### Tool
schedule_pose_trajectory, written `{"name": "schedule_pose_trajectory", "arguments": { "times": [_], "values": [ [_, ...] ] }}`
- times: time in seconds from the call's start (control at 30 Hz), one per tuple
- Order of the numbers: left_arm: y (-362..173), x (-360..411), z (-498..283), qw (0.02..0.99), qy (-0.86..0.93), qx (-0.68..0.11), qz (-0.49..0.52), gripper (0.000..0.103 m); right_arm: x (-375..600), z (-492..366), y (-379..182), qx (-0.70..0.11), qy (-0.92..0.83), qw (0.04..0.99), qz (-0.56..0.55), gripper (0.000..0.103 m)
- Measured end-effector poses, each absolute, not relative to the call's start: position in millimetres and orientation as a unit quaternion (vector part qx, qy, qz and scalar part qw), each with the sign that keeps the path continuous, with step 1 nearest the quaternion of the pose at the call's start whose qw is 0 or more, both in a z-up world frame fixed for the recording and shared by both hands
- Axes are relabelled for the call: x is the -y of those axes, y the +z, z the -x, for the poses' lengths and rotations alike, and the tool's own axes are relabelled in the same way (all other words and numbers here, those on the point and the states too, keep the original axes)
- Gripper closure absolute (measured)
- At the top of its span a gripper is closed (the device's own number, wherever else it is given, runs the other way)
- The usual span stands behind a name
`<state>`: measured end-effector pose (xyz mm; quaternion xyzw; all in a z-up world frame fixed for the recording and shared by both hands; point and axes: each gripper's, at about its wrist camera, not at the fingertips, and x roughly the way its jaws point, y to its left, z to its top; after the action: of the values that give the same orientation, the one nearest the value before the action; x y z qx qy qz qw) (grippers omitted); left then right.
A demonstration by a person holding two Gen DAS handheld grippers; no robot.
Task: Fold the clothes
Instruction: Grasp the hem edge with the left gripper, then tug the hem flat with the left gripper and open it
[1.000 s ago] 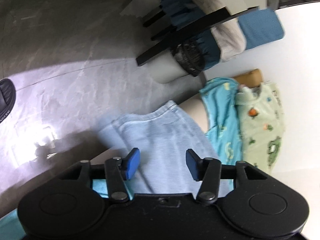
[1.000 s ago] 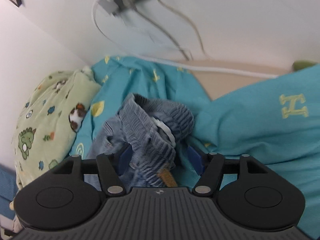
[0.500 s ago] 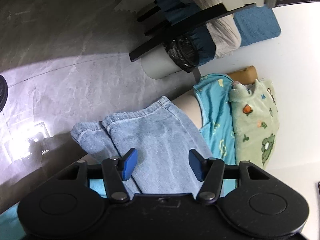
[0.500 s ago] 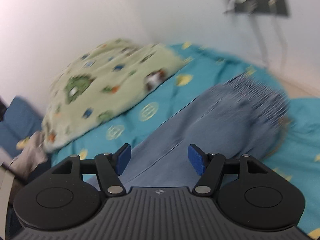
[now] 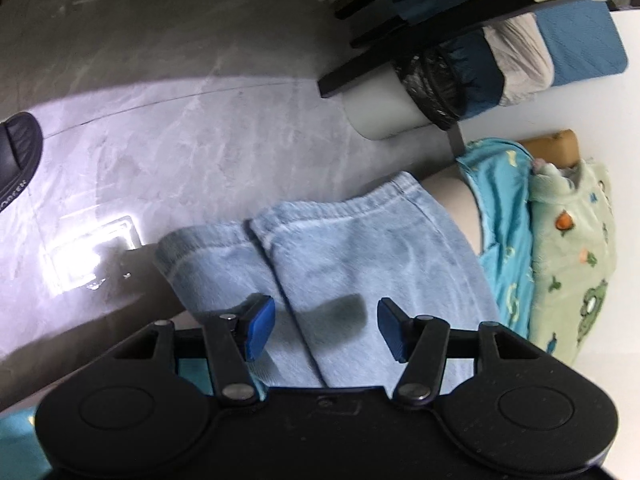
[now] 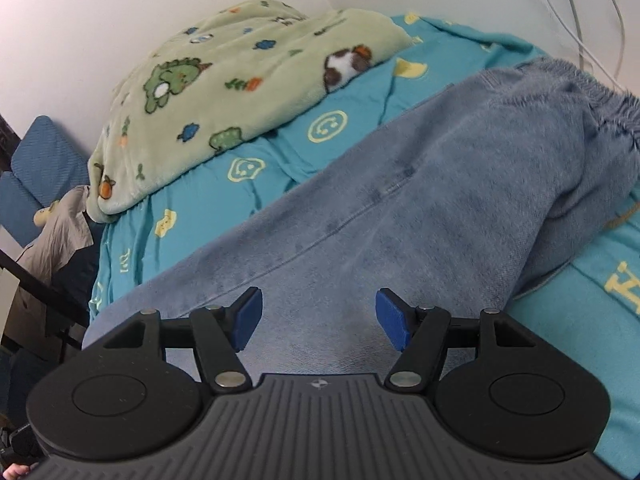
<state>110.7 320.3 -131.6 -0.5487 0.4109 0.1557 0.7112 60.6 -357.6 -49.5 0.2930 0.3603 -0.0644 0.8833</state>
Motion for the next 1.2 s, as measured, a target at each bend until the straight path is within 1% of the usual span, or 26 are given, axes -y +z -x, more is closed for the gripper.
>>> {"name": "schedule_pose_trajectory", "arguments": {
  "times": [0.23,0.33,0.37,0.4,0.43,0.47,0.5,0.53,0.7,0.8,0.87,1.0,1.1,1.17,1.2],
  "values": [
    [-152.4,-326.7,-117.0,0.692,0.151,-0.412,0.573,0.049,352.7,-65.9,-60.0,-0.372,-0.061,0.869,-0.321,0.037],
    [-158.4,-329.8,-120.2,0.696,0.145,-0.401,0.578,0.054,351.0,-67.3,-59.8,-0.373,-0.061,0.87,-0.317,0.037],
    [-158.4,-330.8,-119.9,0.699,0.143,-0.392,0.581,0.061,351.4,-67.9,-60.4,-0.374,-0.061,0.87,-0.316,0.037],
    [-158.1,-331.9,-119.5,0.701,0.141,-0.383,0.584,0.064,351.2,-68.4,-60.9,-0.375,-0.061,0.869,-0.316,0.037],
    [-153.5,-333.0,-116.8,0.707,0.137,-0.374,0.584,0.072,350.6,-69.0,-61.4,-0.377,-0.062,0.868,-0.316,0.037],
    [-148.8,-334.1,-114.0,0.713,0.133,-0.365,0.584,0.089,350.0,-69.5,-61.8,-0.378,-0.063,0.868,-0.316,0.037],
    [-144.1,-335.2,-111.2,0.719,0.129,-0.356,0.583,0.098,349.4,-69.9,-62.0,-0.379,-0.063,0.867,-0.316,0.037],
    [-139.4,-336.3,-108.5,0.724,0.125,-0.347,0.583,0.1,348.9,-69.7,-61.9,-0.38,-0.062,0.868,-0.315,0.037],
    [-115.9,-341.7,-94.6,0.751,0.105,-0.301,0.579,0.101,351.2,-66.6,-60.2,-0.377,-0.061,0.867,-0.321,0.037],
    [-98.6,-342.6,-79.9,0.754,0.108,-0.29,0.579,0.101,354.6,-62.3,-59.5,-0.374,-0.063,0.866,-0.327,0.037],
    [-98.3,-343.3,-73.9,0.751,0.12,-0.298,0.576,0.101,357.2,-59.0,-59.0,-0.371,-0.063,0.864,-0.335,0.037],
    [-132.3,-345.8,-74.8,0.712,0.158,-0.346,0.59,0.1,360.9,-54.7,-56.5,-0.364,-0.061,0.863,-0.344,0.037],
    [-147.7,-348.5,-79.7,0.696,0.16,-0.358,0.601,0.1,363.5,-52.8,-55.2,-0.36,-0.062,0.862,-0.351,0.037],
    [-146.0,-348.1,-85.1,0.705,0.159,-0.365,0.587,0.098,364.6,-53.4,-54.0,-0.357,-0.063,0.862,-0.355,0.037],
    [-142.2,-348.0,-84.6,0.712,0.164,-0.368,0.575,0.093,364.6,-54.2,-53.2,-0.355,-0.064,0.863,-0.355,0.037]
  ]
}}
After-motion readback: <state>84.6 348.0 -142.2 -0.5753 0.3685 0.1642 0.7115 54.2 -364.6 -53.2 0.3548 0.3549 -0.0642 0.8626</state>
